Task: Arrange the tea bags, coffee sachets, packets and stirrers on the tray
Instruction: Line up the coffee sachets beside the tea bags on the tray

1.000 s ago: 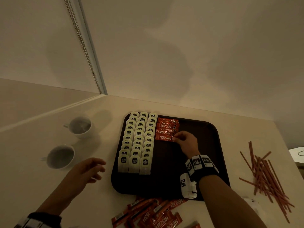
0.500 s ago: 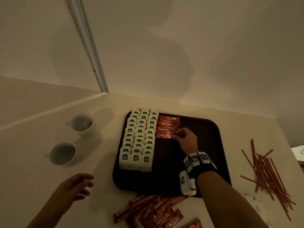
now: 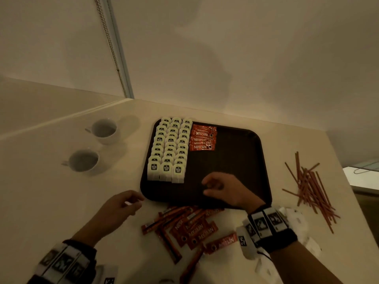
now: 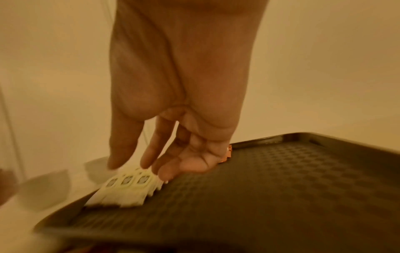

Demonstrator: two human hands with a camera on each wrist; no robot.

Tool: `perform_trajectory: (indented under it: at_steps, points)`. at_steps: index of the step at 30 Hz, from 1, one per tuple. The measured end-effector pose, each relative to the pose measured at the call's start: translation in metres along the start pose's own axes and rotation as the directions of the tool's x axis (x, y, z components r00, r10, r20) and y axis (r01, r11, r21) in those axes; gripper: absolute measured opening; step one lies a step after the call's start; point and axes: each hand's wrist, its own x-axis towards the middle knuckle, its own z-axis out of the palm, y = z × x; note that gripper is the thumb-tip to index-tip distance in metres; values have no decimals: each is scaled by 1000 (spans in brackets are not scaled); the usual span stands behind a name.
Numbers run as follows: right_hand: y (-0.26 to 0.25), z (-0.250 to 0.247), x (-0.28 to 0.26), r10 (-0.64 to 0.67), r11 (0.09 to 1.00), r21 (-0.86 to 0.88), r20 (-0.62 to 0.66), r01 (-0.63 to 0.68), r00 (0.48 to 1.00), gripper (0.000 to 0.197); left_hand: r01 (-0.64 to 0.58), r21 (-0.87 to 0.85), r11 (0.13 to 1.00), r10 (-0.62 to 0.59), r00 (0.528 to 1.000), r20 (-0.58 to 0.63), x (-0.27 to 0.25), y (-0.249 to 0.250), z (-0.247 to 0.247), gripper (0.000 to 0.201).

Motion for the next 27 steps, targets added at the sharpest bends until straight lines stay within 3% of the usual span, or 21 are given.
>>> perform_trajectory:
  at_steps: [2, 6, 9, 12, 15, 19, 27]
  points:
    - [3, 16, -22, 14, 993, -120, 97, -2, 995, 36, -91, 147, 985, 77, 992, 101, 1, 4, 18, 13]
    - [10, 46, -49, 64, 920, -391, 168, 7, 984, 58, -304, 368, 879, 209, 938, 275, 2, 16, 52, 24]
    - [19, 62, -63, 172, 851, -522, 168, -60, 971, 77, -382, 445, 810, 275, 918, 287, 0, 26, 79, 32]
    - [29, 73, -74, 195, 798, -596, 116, -88, 974, 81, -397, 502, 768, 338, 918, 208, -4, 41, 110, 43]
    - [36, 83, -79, 142, 827, -556, 72, -78, 987, 87, -403, 627, 667, 379, 908, 180, -2, 50, 143, 50]
    - [37, 93, -77, 66, 879, -475, 26, -46, 997, 68, -311, 788, 532, 342, 930, 137, 2, 46, 164, 40]
    - [38, 99, -66, 11, 897, -442, 6, -7, 1000, 53, -282, 844, 455, 282, 945, 163, 12, 43, 169, 38]
